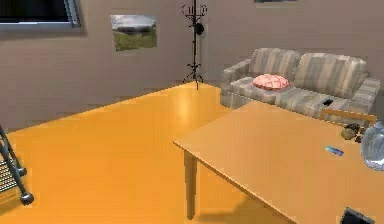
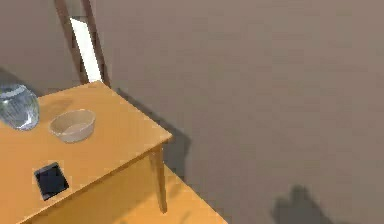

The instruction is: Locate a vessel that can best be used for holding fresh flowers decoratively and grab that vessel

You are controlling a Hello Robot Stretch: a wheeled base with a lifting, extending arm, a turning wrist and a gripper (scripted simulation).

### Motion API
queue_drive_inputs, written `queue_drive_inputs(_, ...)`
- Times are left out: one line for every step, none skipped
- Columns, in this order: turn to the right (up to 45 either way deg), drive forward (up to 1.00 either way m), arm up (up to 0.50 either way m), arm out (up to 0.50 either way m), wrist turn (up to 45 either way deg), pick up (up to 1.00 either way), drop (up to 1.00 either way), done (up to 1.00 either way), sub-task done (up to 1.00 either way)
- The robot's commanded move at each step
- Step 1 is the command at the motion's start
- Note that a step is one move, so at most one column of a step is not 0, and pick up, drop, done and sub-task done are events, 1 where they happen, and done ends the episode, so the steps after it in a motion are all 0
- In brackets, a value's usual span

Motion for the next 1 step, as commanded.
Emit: queue_drive_inputs(-39.0,0.00,0.00,0.00,0.0,0.00,0.00,0.00,0.00)
